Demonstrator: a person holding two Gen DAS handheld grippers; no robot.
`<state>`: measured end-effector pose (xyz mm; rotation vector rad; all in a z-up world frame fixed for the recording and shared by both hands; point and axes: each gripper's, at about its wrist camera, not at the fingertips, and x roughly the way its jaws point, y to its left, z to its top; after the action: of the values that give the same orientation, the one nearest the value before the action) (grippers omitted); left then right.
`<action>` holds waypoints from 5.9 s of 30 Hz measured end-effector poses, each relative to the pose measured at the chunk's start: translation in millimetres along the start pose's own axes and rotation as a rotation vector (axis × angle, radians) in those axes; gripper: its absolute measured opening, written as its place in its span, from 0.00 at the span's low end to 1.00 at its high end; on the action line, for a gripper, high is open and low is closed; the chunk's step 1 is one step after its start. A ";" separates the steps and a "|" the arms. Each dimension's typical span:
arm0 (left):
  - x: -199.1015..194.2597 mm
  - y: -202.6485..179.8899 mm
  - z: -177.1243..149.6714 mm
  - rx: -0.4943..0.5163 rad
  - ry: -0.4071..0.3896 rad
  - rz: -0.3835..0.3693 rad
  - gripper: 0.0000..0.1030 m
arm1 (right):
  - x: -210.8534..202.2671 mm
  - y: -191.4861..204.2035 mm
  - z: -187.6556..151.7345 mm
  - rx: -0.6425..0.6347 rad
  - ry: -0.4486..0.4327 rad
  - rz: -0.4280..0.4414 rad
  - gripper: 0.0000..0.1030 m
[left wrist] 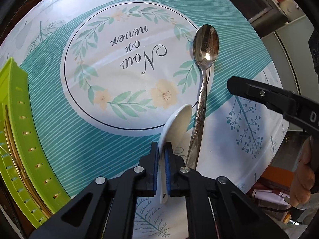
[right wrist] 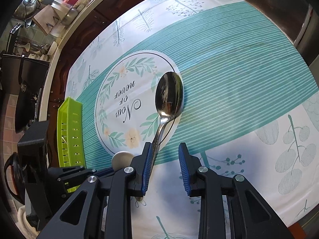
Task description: Organize utensils
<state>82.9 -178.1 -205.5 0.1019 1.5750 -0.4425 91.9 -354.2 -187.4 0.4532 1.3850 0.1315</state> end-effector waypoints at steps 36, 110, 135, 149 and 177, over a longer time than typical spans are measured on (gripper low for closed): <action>-7.7 41.7 8.4 -0.308 -0.083 -0.050 0.02 | 51.1 25.0 39.6 -0.296 -0.062 0.041 0.26; -104.2 232.1 -120.1 -0.543 -0.225 0.048 0.26 | 109.2 297.5 -2.9 -0.523 0.231 0.138 0.14; -129.0 174.4 -127.2 -0.430 -0.303 0.122 0.80 | 50.7 245.8 -48.1 -0.449 0.126 0.086 0.19; -143.2 140.3 -150.6 -0.393 -0.353 0.147 0.99 | -4.0 199.8 -82.4 -0.347 0.025 0.019 0.35; -216.3 41.5 -153.7 -0.469 -0.556 0.286 0.99 | -169.6 162.2 -98.6 -0.443 -0.222 0.000 0.47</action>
<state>-34.1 -43.5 -4.6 -0.1460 1.0559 0.1273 -8.2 -243.8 19.0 0.0935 1.0972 0.3691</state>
